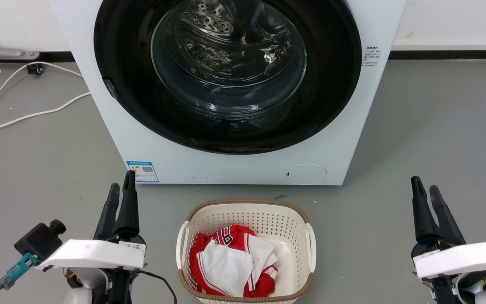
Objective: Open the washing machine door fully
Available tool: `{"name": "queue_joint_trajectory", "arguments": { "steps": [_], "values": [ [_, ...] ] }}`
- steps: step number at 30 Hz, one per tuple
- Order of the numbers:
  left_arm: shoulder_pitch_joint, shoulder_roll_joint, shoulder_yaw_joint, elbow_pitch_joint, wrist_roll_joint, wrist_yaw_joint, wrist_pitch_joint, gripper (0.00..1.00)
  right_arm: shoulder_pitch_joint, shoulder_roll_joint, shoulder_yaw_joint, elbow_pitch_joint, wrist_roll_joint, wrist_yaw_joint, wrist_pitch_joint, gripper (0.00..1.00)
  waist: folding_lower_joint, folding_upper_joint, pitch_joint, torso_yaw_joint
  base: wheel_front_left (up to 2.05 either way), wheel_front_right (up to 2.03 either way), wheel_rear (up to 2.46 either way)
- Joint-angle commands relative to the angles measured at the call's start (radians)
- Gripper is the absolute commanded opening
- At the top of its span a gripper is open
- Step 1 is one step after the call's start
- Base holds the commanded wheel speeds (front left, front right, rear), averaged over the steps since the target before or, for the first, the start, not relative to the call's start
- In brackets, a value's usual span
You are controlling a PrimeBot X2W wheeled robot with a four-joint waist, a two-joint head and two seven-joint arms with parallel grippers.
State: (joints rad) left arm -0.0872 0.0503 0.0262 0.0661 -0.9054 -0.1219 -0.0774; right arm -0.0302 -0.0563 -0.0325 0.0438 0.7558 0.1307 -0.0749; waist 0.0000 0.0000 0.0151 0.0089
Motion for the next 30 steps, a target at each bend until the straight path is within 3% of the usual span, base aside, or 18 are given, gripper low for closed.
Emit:
{"name": "queue_joint_trajectory", "arguments": {
  "steps": [1,13,30],
  "values": [
    [-0.017,0.003,-0.006,-0.020,0.037,0.003,-0.011,1.00,0.000,0.000,0.000,-0.018,-0.036,0.000,-0.010,1.00,0.0000,0.0000,0.000,0.000,0.00,0.00,0.00],
    [-0.006,0.002,-0.038,-0.001,0.234,0.006,-0.047,1.00,0.025,0.002,0.003,-0.020,-0.194,0.000,-0.010,1.00,0.0000,0.0000,-0.005,0.001,0.00,0.00,0.00],
    [-0.005,0.002,-0.046,0.029,0.433,0.021,-0.091,1.00,0.044,0.004,0.002,-0.020,-0.375,0.000,-0.010,1.00,0.0000,0.0000,-0.002,0.002,0.00,0.00,0.00]
  ]
}}
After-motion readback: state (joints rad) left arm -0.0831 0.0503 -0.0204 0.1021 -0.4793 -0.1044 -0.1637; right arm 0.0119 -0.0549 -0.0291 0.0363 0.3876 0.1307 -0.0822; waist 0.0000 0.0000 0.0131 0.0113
